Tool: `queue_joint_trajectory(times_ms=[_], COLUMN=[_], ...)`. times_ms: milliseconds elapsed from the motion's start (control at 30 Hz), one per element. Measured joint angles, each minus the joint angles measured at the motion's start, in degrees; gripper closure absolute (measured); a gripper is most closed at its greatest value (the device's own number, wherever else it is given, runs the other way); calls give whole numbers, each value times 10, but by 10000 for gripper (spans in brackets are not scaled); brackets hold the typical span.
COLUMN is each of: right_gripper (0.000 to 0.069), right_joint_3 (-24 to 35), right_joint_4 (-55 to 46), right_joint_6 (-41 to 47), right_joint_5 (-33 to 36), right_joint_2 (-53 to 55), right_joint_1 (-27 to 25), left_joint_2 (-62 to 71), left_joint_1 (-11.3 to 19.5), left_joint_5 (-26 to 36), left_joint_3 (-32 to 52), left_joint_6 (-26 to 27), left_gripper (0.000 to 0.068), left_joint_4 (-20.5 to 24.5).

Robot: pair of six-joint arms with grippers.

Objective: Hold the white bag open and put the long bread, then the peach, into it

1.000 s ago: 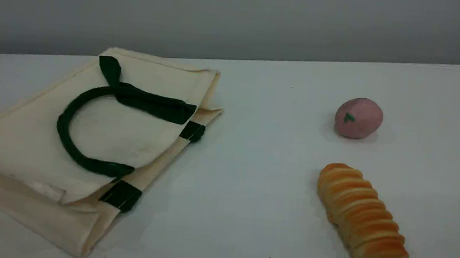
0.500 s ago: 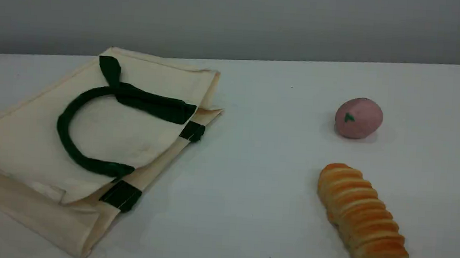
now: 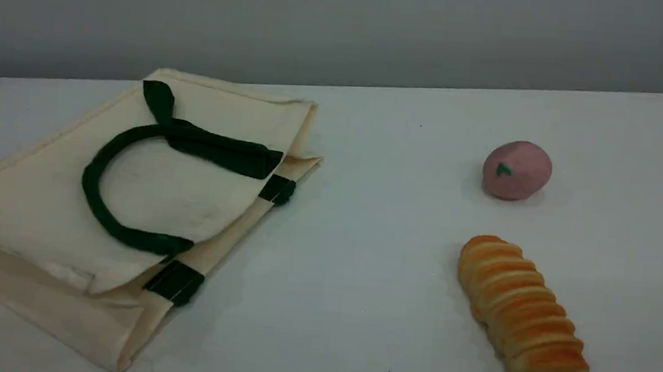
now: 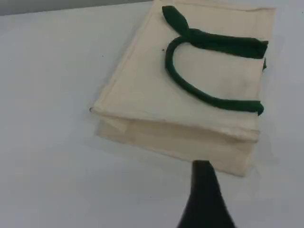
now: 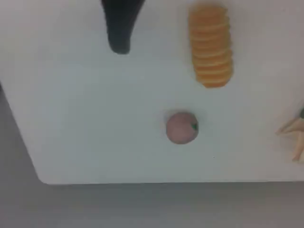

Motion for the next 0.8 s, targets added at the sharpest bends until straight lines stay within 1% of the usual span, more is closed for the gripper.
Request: queue_joint_trajectory(times_ms=[300,467,600,667,800], right_gripper=[157,157,157,157,157], right_joint_3=[0,-8,-41,-64,-123], right_joint_4=[0,1,0,0,0], right_joint_6=[0,43,43,43,43], right_joint_5=[0,-11,-40,-58,-64], right_joint_2=[0,3,55,91,173], right_joint_1=[0,20,40,45,46], left_joint_2=[0,13,46,73,138], left_joint_1=[0,0,0,0,0], left_joint_5=[0,-6,-25,-24,-24], left_joint_3=[0,-9,-29,-41,-79], left_joint_6=[1,0,-24,-38,-41], left_gripper=[239,239,239,239,239], left_joint_4=[0,-1,0,1,1])
